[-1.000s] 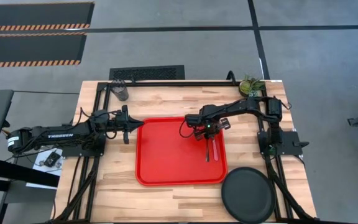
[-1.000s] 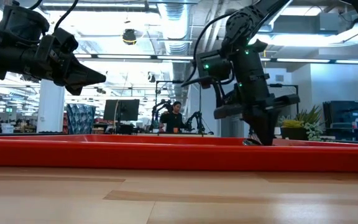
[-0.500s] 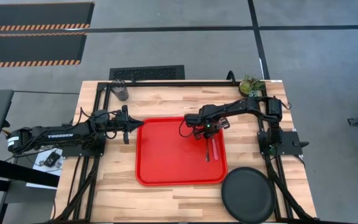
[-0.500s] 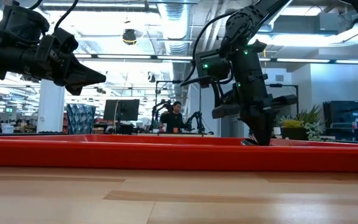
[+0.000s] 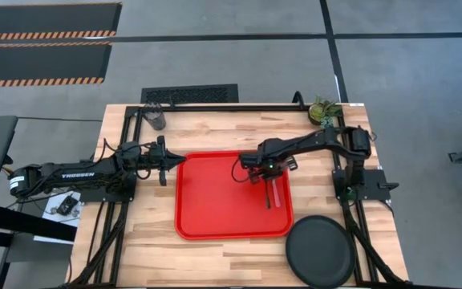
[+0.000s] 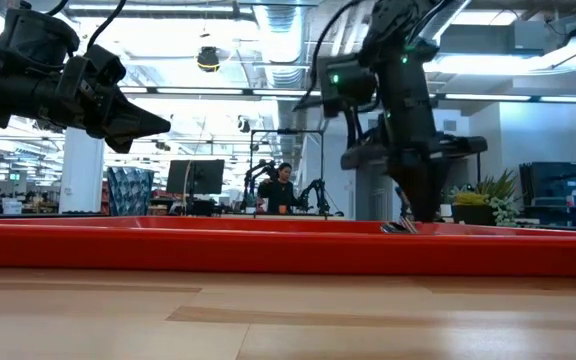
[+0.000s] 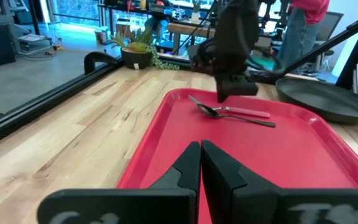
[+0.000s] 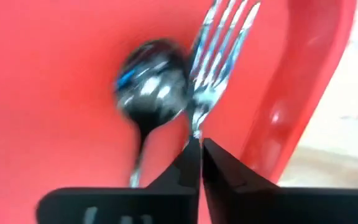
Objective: Pick and place plate/cup/fork/spoon on tray
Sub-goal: Adjust the red fork on the red tray
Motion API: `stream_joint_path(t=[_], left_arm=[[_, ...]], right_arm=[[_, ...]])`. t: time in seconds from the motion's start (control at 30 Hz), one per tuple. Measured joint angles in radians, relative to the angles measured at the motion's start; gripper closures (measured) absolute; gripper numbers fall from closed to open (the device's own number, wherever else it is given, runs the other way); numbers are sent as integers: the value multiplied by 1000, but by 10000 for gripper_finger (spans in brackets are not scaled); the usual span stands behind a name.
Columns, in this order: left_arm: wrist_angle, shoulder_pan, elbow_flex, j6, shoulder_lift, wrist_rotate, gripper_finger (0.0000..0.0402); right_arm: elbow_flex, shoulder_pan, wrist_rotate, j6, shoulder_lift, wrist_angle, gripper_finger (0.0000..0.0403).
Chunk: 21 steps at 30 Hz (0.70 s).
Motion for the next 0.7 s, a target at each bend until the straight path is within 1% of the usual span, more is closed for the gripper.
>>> stream_joint_path(t=[0.2, 0.33, 0.5, 0.7], left_arm=[[-1, 0, 0, 0, 0, 0, 400], [-2, 0, 0, -1, 0, 0, 400], [-1, 0, 0, -1, 0, 0, 400], [-1, 0, 0, -1, 0, 0, 400]], right_arm=[[-18, 36, -10, 50, -6, 20, 304], [-63, 36, -19, 88, -4, 47, 281], [-92, 34, -26, 96, -4, 90, 281], [-97, 34, -30, 105, -4, 112, 315]])
